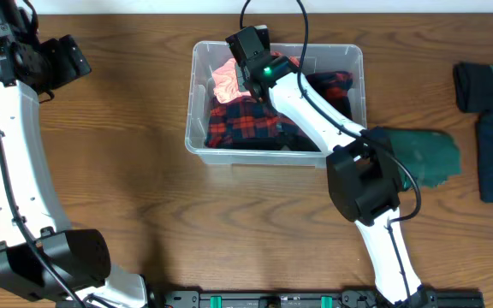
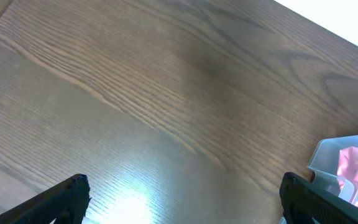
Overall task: Pack container
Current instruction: 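Release the pink shirt in the bin's back-left corner and withdraw right gripper, then lower the right gripper onto the dark green garment and grasp it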
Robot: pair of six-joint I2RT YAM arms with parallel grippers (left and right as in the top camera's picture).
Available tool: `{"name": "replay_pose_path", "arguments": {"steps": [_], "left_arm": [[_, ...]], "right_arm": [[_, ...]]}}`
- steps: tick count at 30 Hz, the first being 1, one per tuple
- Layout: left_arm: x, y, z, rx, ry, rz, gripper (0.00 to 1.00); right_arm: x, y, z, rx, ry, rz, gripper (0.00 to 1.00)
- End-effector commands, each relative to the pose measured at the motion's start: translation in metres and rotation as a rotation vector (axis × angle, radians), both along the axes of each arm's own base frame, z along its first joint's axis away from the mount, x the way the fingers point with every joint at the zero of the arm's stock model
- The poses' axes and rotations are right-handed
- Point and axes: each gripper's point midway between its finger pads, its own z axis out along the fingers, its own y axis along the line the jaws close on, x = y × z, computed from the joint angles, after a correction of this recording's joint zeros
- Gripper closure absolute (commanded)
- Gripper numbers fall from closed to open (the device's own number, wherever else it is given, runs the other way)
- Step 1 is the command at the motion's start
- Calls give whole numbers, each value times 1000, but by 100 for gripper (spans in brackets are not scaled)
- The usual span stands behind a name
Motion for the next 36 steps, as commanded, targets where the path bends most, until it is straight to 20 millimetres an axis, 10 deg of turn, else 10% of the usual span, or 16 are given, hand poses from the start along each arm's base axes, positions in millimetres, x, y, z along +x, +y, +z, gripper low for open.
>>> {"name": "replay_pose_path", "arguments": {"steps": [1, 6, 15, 25, 36], "left_arm": [[-1, 3, -1, 6, 6, 7, 2], [-1, 3, -1, 7, 5, 7, 2], [-1, 3, -1, 7, 5, 7, 2], [-1, 3, -1, 7, 5, 7, 2], [-1, 3, -1, 7, 5, 7, 2]], "right_arm": [[-19, 3, -17, 12, 93, 34, 75], [-17, -6, 66, 67, -27, 28, 2], [-42, -98, 174, 84, -83, -84, 1], [-71, -271, 170, 67, 94, -431, 1], [-155, -327, 137, 71, 440, -670, 2]]}}
